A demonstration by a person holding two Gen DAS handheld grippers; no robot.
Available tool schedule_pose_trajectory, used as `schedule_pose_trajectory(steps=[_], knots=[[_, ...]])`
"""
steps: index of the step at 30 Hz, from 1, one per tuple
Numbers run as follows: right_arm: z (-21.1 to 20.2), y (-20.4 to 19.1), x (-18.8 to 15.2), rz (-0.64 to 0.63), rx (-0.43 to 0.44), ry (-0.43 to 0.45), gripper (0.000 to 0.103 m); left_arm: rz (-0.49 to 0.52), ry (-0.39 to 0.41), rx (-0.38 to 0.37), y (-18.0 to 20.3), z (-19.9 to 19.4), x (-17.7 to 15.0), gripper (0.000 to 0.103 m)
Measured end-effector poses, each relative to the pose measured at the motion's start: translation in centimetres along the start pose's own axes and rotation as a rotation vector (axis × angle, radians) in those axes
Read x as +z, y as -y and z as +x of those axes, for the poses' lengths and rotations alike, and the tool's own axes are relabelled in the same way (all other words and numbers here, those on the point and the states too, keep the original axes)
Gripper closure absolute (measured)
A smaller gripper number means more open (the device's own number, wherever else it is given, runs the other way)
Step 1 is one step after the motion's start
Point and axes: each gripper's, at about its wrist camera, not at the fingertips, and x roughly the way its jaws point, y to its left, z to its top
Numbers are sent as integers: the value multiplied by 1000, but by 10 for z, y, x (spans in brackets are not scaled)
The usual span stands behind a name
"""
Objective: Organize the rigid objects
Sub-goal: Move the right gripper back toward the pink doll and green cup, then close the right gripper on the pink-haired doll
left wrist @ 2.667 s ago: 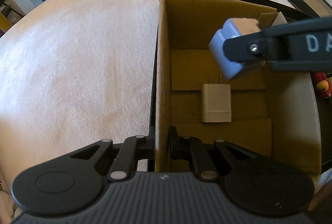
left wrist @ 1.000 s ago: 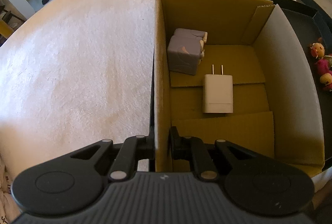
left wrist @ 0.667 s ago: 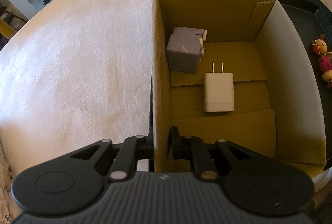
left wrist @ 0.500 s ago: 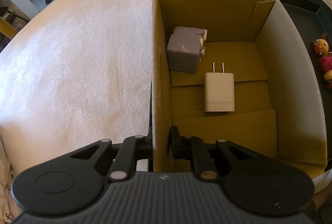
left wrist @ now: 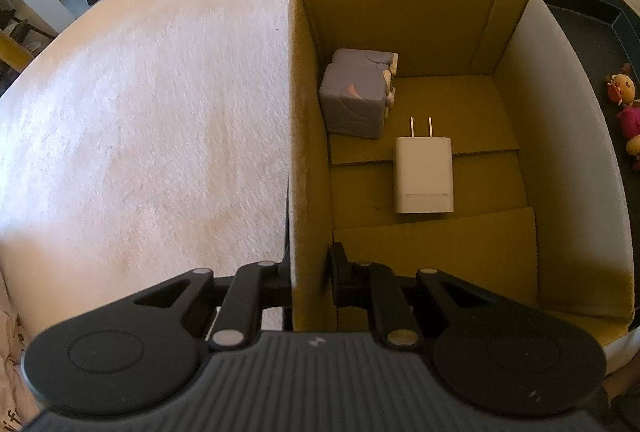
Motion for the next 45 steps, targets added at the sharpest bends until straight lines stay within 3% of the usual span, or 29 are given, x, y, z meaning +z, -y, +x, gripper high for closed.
schedule_pose_trajectory(steps=[27, 29, 33, 45], knots=[[72, -18, -5, -202, -184, -61, 47, 0, 1, -1, 1, 0, 0, 89], [78, -20, -7, -213, -192, -76, 49, -1, 2, -3, 0, 0, 0, 89], [85, -24, -13, -258, -210, -107, 64, -2, 2, -5, 0, 0, 0, 89], [52, -29, -9, -231, -143, -67, 64, 6, 6, -6, 1, -1, -1, 89]])
